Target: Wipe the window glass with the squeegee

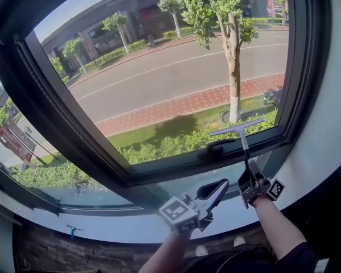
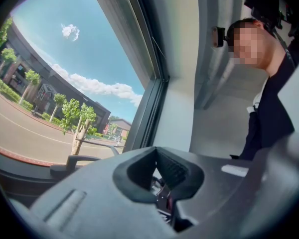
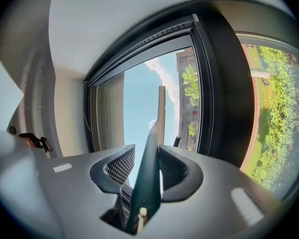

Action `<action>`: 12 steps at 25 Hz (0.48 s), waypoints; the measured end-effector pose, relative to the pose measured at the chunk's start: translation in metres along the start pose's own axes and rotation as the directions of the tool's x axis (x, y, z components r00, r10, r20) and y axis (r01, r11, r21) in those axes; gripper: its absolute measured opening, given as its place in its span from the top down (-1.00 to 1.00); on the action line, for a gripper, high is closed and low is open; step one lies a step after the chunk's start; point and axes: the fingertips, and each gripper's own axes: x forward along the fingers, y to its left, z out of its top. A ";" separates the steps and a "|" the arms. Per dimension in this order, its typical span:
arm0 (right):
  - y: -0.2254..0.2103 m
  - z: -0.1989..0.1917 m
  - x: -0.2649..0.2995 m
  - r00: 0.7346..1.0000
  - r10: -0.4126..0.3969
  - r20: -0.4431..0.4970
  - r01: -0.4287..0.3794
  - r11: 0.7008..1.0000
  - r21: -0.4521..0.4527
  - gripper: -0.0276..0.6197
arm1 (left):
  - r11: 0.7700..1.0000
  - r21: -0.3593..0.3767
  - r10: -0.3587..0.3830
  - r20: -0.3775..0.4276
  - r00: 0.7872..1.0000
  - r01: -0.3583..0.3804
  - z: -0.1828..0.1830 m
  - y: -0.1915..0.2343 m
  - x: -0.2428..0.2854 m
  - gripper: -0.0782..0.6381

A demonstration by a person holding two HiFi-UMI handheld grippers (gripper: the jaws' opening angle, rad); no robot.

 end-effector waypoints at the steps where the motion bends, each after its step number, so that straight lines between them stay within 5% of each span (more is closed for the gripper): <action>1: -0.001 0.000 -0.001 1.000 -0.002 -0.001 0.002 1.000 -0.001 0.44 | 1.000 -0.001 0.003 -0.001 1.000 -0.003 0.000 0.000 0.000 0.77; 12: -0.025 -0.002 -0.019 0.997 -0.081 -0.001 0.081 0.997 0.012 0.43 | 1.000 -0.012 0.023 0.005 1.000 -0.023 -0.004 0.002 -0.001 0.77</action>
